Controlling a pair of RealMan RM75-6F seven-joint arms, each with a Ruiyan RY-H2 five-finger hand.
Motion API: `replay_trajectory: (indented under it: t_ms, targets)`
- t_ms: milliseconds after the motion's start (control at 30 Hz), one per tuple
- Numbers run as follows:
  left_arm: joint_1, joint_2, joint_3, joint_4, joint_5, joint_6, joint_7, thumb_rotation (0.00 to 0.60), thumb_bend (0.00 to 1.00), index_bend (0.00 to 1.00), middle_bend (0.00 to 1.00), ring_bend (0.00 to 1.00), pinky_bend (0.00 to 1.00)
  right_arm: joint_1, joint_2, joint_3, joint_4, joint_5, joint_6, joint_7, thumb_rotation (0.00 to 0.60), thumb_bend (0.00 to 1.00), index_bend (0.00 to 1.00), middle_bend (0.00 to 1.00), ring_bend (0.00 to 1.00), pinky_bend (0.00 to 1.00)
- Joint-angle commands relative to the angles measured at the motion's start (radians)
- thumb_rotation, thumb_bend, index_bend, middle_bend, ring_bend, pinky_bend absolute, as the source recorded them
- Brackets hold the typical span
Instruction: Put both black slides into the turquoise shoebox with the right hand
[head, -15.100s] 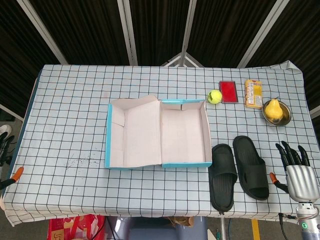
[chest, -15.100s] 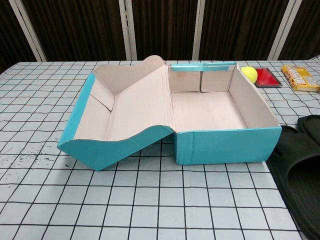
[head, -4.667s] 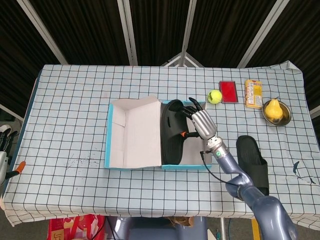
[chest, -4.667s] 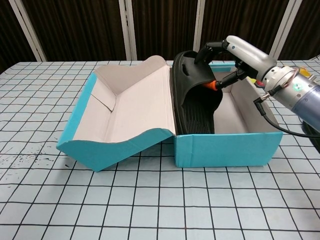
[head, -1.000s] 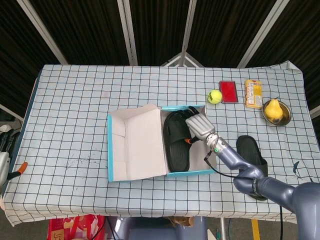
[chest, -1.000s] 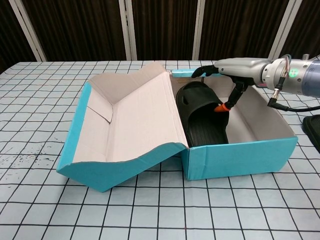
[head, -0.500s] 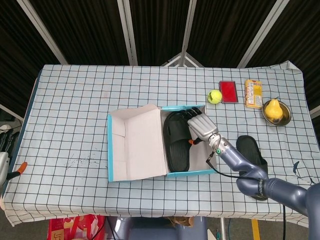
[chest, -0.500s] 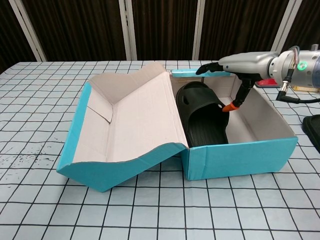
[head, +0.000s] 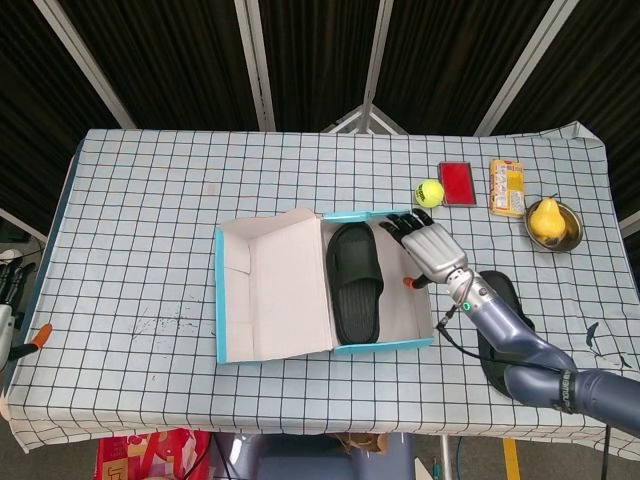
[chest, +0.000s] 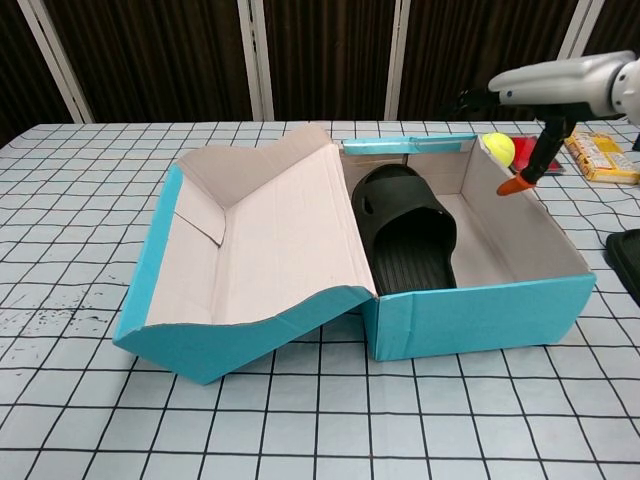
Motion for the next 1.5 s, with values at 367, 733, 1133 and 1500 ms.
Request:
replay_trajectory:
  t_ms: [367,733,1133,1500]
  targets:
    - [0.003,-0.004,-0.004,0.020,0.006,0.010,-0.029,0.600,0.35,0.00,0.00,0.00,0.00,-0.210,0.283,0.038,-0.135,-0.018,0.158,0.240,0.600,0.26,0.08,0.07,0.11,0.00]
    - [0.013,-0.014,-0.013,0.050,0.040,0.060,-0.083,0.600,0.35,0.00,0.00,0.00,0.00,-0.345,0.420,-0.073,-0.177,-0.087,0.107,0.321,0.600,0.26,0.07,0.07,0.11,0.00]
    - [0.018,-0.020,-0.017,0.071,0.061,0.087,-0.111,0.600,0.35,0.00,0.00,0.00,0.00,-0.451,0.253,-0.182,-0.051,-0.209,0.139,0.323,0.600,0.26,0.04,0.07,0.10,0.00]
    - [0.020,-0.026,-0.019,0.071,0.067,0.097,-0.102,0.600,0.32,0.00,0.00,0.00,0.00,-0.483,0.211,-0.212,-0.035,-0.187,0.135,0.257,0.600,0.26,0.01,0.07,0.09,0.00]
